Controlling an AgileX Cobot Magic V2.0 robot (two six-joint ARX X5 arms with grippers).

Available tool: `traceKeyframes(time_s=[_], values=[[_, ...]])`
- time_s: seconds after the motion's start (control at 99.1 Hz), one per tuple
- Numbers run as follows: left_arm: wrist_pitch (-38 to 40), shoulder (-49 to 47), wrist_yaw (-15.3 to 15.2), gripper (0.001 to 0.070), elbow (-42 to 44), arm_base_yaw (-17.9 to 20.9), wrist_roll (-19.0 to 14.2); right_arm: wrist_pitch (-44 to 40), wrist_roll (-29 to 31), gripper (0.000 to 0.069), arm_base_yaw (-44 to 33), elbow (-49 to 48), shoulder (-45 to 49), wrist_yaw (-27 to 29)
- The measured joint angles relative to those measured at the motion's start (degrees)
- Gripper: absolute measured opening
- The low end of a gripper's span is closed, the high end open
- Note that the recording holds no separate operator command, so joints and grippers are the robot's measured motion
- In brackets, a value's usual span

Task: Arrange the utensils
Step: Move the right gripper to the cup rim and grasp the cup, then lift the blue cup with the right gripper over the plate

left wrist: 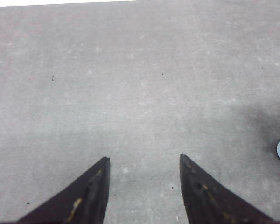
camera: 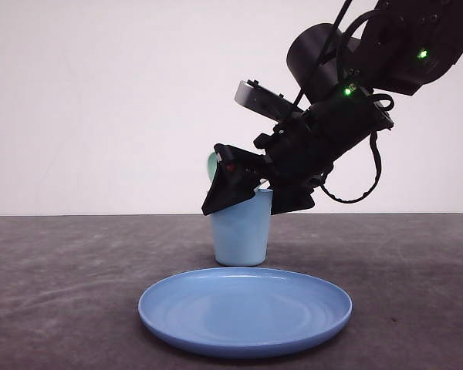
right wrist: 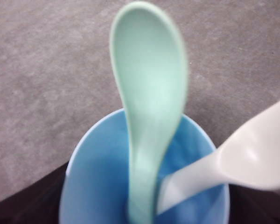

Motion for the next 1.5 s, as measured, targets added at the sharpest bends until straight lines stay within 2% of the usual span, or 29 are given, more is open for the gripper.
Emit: traceKeyframes(time_s=[0.161, 0.424, 0.646, 1.11, 1.301, 1.503], values=[[0.02, 0.00, 0.00, 0.0280, 0.00, 0.00, 0.00, -4.28, -0.04, 0.0486, 0.11, -0.02, -2.86, 0.28], [0.02, 0.00, 0.00, 0.0280, 0.00, 0.00, 0.00, -10.95, -0.22, 0.0485, 1.57, -0.04, -13.86, 0.66], [0.09, 0.00, 0.00, 0.0280, 0.00, 0.00, 0.00, -19.65, -0.35, 0.0484, 5.16, -0.76, -23.58, 6.45], [0.28, 0.00, 0.00, 0.0280, 0.00, 0.00, 0.00, -21.79, 0.44, 0.0484, 17.07, -14.88, -43.15, 15.52], [0.28, 0.00, 0.00, 0.0280, 0.00, 0.00, 0.00, -21.14, 0.66, 0.0484, 20.72, -19.23, -44.63, 18.18], [0.28, 0.00, 0.02, 0.0280, 0.00, -0.02, -0.02, -13.73, 0.66, 0.0484, 23.10, -25.22, -43.60, 19.58]])
